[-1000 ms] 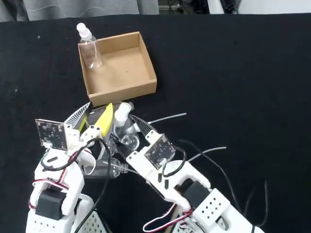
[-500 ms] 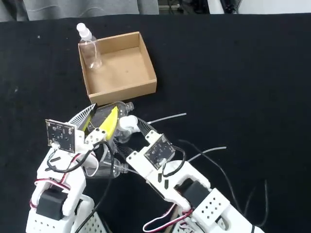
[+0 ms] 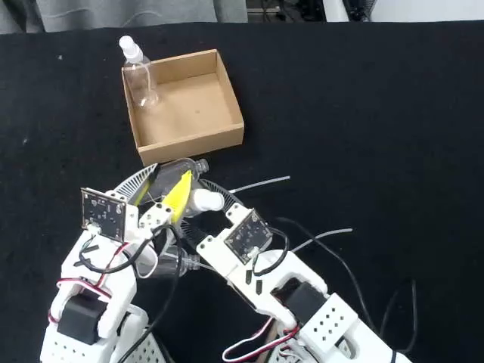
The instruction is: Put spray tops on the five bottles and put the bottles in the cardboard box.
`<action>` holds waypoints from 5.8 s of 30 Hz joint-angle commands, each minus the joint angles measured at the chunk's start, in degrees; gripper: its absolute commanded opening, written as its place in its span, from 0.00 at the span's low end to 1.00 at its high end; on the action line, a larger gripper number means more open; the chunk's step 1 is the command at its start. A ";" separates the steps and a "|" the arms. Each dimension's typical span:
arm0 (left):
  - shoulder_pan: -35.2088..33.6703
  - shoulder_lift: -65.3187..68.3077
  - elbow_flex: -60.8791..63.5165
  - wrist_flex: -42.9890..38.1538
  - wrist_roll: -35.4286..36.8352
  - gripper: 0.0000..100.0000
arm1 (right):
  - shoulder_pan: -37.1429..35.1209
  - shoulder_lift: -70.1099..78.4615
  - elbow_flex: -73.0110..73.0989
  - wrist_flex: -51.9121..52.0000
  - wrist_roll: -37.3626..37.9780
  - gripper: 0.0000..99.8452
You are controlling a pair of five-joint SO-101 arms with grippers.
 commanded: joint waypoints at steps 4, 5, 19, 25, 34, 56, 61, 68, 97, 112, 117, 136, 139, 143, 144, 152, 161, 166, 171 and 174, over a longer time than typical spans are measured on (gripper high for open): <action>0.66 0.18 0.04 0.53 -0.88 0.18 | -0.35 -1.10 -0.22 -1.67 -0.44 0.09; 0.66 0.18 -0.04 0.53 -0.88 0.17 | -0.35 -1.10 -0.22 -1.23 -0.35 0.09; -3.21 0.18 -0.40 -0.09 -0.44 0.12 | -0.26 -1.10 -0.22 1.58 -0.09 0.09; -8.66 0.18 -1.01 -2.29 3.08 0.12 | 1.23 -1.10 -0.22 3.87 0.00 0.09; -15.69 0.18 -1.89 -8.09 2.73 0.12 | 7.47 -1.10 -0.22 4.48 -0.44 0.09; -33.98 0.18 0.04 3.87 3.08 0.12 | 7.82 -1.10 -0.22 7.65 -0.09 0.09; -34.68 0.18 7.52 2.46 3.08 0.12 | 8.79 -1.10 -0.31 7.65 -0.09 0.09; -38.55 0.09 13.49 -3.87 3.08 0.12 | 12.13 -1.10 -1.45 8.09 0.00 0.09; -38.73 0.09 15.25 -4.22 2.55 0.12 | 12.22 -0.40 -37.14 46.07 3.78 0.09; -38.73 0.09 15.25 -4.22 2.55 0.12 | 11.87 23.96 -70.90 50.11 4.04 0.09; -38.73 0.09 15.25 -4.22 2.55 0.12 | 11.87 34.42 -78.11 50.02 4.04 0.09; -38.81 0.09 15.25 -4.22 2.55 0.12 | 11.78 70.55 -98.68 42.64 3.52 0.09; -38.81 0.09 15.25 -4.22 2.55 0.12 | 11.78 75.38 -101.93 42.64 3.52 0.09; -38.81 0.09 15.25 -4.22 2.55 0.12 | 11.78 81.45 -106.68 42.64 3.52 0.09; -38.81 0.09 15.25 -4.22 2.55 0.12 | 11.78 83.03 -108.00 42.64 3.52 0.09; -38.81 0.09 15.25 -4.22 2.55 0.12 | 11.78 95.87 -118.64 42.64 3.52 0.09; -38.81 0.09 15.25 -4.22 2.55 0.12 | 11.78 110.02 -132.09 42.64 -1.05 0.09; -38.81 0.09 15.25 -4.13 2.55 0.12 | 11.87 117.67 -138.77 42.64 -1.14 0.09; -38.81 0.09 15.25 -4.13 2.55 0.12 | 11.87 125.23 -146.24 42.64 -1.23 0.09; -38.81 0.09 15.25 -4.13 2.55 0.12 | 11.87 129.19 -150.46 42.64 -1.23 0.09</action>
